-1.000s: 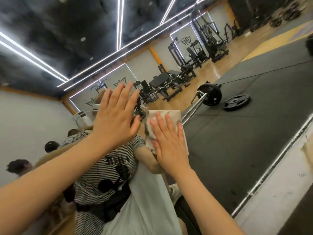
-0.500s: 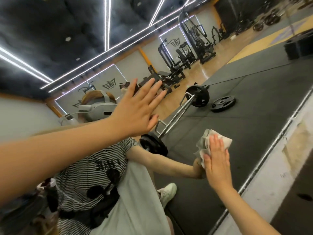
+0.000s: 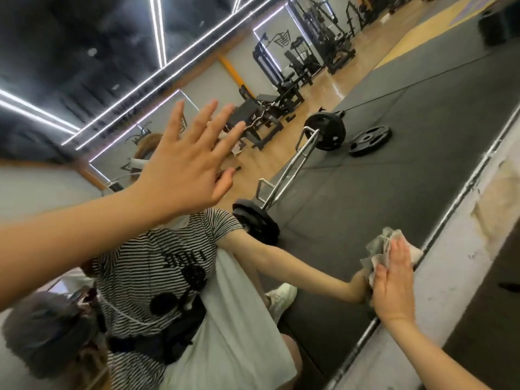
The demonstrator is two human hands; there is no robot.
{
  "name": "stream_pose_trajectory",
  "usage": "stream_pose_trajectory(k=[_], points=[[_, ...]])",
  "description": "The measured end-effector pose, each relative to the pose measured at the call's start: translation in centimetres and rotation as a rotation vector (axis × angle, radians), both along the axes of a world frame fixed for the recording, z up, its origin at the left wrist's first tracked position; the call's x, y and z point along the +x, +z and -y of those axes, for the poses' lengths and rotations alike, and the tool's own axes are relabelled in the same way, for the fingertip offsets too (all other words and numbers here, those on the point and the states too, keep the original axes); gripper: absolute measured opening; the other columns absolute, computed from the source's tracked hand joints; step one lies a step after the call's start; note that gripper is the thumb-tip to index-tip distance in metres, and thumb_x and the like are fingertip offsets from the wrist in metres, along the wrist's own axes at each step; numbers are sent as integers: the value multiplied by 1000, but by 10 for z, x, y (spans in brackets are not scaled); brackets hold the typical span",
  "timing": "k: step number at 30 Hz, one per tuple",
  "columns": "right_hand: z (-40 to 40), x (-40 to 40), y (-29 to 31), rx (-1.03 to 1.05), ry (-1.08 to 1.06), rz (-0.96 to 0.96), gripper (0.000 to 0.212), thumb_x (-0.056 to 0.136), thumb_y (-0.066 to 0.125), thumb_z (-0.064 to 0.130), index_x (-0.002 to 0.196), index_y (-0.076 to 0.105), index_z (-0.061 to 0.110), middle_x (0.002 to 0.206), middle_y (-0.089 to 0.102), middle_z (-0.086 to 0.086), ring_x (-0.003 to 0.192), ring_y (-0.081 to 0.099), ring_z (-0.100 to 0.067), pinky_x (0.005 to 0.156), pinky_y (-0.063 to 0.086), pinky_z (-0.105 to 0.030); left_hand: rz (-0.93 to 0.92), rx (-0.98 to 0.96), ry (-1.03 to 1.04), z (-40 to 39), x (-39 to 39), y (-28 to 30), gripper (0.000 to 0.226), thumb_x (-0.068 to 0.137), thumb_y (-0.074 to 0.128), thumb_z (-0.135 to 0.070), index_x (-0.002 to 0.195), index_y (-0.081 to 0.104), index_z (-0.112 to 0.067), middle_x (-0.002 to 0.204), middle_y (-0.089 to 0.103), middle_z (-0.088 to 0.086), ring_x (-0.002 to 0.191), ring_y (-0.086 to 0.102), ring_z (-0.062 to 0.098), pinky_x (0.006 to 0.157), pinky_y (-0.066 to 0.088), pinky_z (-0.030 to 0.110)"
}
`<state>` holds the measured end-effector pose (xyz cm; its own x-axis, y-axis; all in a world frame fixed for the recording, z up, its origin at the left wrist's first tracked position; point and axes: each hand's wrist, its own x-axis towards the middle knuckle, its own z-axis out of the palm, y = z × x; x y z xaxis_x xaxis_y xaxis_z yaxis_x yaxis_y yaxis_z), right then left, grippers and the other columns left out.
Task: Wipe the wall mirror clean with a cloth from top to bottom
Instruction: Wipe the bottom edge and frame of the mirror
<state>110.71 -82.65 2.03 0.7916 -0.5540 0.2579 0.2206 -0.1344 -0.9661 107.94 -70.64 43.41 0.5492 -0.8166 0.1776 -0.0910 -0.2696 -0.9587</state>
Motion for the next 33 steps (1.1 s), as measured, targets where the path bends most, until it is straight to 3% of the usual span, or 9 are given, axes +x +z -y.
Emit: stream_pose_trajectory(k=[5, 9, 13, 15, 18, 23, 29, 33], points=[[-18, 7, 27, 237, -106, -93, 71, 92, 15, 48, 153, 12, 12, 161, 10, -3, 149, 8, -22, 116, -7, -17, 2, -26, -23, -1, 0, 0, 69, 93, 25, -48, 150, 32, -9, 154, 30, 20, 144, 22, 34, 117, 7, 55], [-22, 8, 71, 293, -139, -126, 66, 92, 18, 38, 152, 8, 13, 162, 5, -4, 150, 0, -19, 116, -9, -29, 10, -63, -29, -2, 0, -1, 73, 94, 25, -51, 150, 28, -6, 156, 24, 23, 145, 19, 37, 117, 10, 55], [-28, -1, 140, 151, 26, 61, 65, 89, 17, 41, 148, -5, 24, 157, -11, 9, 142, -16, -3, 105, -26, -15, -17, -114, -43, -2, -1, -1, 75, 96, 19, -56, 151, 19, -5, 155, 19, 28, 146, 15, 40, 117, 11, 55], [-32, -1, 176, 4, 69, 163, 64, 88, 12, 48, 146, -7, 27, 152, -16, 12, 140, -21, -1, 105, -29, -18, -28, -120, -35, -2, -2, 0, 77, 97, 13, -59, 150, 18, -3, 155, 20, 29, 145, 17, 42, 117, 11, 55], [-31, -1, 225, -161, 143, 292, 60, 88, 11, 43, 143, -11, 29, 148, -23, 13, 137, -27, 0, 104, -32, -23, -47, -111, -16, -2, -3, 1, 85, 96, 6, -63, 149, 21, 1, 153, 22, 30, 145, 18, 42, 116, 13, 56], [-23, -1, 263, -397, 212, 435, 64, 80, 5, 46, 140, -17, 35, 143, -32, 19, 128, -45, 1, 99, -37, -25, -52, -88, -35, -4, -2, 1, 94, 92, 9, -72, 149, 13, 3, 154, 20, 29, 145, 16, 40, 117, 11, 52], [-17, 2, 287, -580, 188, 522, 64, 78, 0, 44, 139, -14, 32, 145, -27, 15, 137, -31, -10, 98, -38, -25, -64, -94, -45, -4, -2, 1, 99, 85, 28, -71, 150, 3, -1, 156, 20, 27, 146, 15, 37, 118, 8, 50], [-18, 7, 284, -579, 159, 532, 63, 83, 6, 44, 142, -10, 31, 149, -20, 17, 139, -26, -7, 102, -34, -24, -72, -108, -60, -4, -4, 0, 99, 86, 25, -74, 150, 3, -3, 156, 19, 25, 146, 15, 35, 117, 9, 49]])
